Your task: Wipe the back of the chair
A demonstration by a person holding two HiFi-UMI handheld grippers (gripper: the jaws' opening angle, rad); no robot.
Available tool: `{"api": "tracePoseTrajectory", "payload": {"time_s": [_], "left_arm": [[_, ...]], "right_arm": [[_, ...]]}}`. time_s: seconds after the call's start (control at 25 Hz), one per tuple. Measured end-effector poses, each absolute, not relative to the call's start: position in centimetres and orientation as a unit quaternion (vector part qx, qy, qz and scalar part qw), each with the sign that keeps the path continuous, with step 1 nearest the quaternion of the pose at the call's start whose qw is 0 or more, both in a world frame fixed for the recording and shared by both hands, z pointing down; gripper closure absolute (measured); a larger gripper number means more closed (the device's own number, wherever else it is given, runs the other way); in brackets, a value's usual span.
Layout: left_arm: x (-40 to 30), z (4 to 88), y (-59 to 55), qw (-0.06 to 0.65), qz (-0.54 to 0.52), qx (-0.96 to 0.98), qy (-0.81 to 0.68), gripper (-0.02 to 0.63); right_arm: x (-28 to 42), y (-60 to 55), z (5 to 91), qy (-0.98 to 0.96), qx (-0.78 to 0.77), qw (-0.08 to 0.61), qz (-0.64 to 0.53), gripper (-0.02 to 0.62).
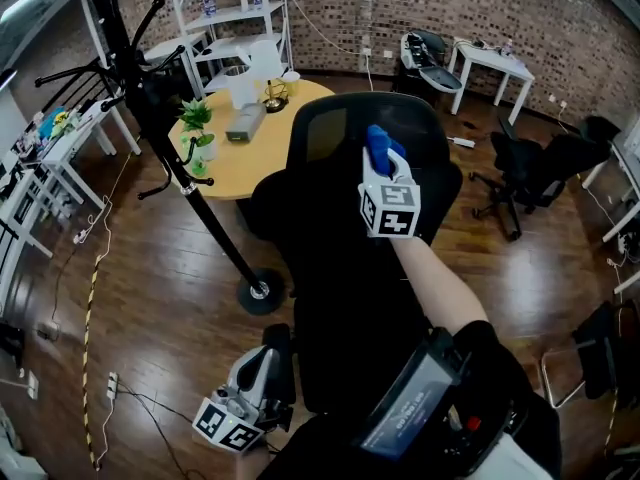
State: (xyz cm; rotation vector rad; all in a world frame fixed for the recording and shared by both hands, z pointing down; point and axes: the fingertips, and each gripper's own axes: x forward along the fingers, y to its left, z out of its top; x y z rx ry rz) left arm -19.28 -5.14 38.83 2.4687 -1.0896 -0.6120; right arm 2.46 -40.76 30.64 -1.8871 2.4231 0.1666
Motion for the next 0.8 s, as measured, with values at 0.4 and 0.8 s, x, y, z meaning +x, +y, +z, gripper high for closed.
{"api": "tracePoseTrajectory", "payload": {"time_s": [0.4, 0.8], "left_arm": [[-22.5, 39.5, -3.0, 0.182, -0.215, 0.851, -0.443, 0.603], [-21.8, 38.8, -1.7, 0.17, -0.206, 0.841, -0.47, 0.603]], "right_arm": [[-11.1, -38.1, 34.0, 0.865, -0.499, 0.033, 0.05, 0.563], [-23.6, -33.1, 38.5, 0.955, -0.283, -0.055, 0.075, 0.563]]}}
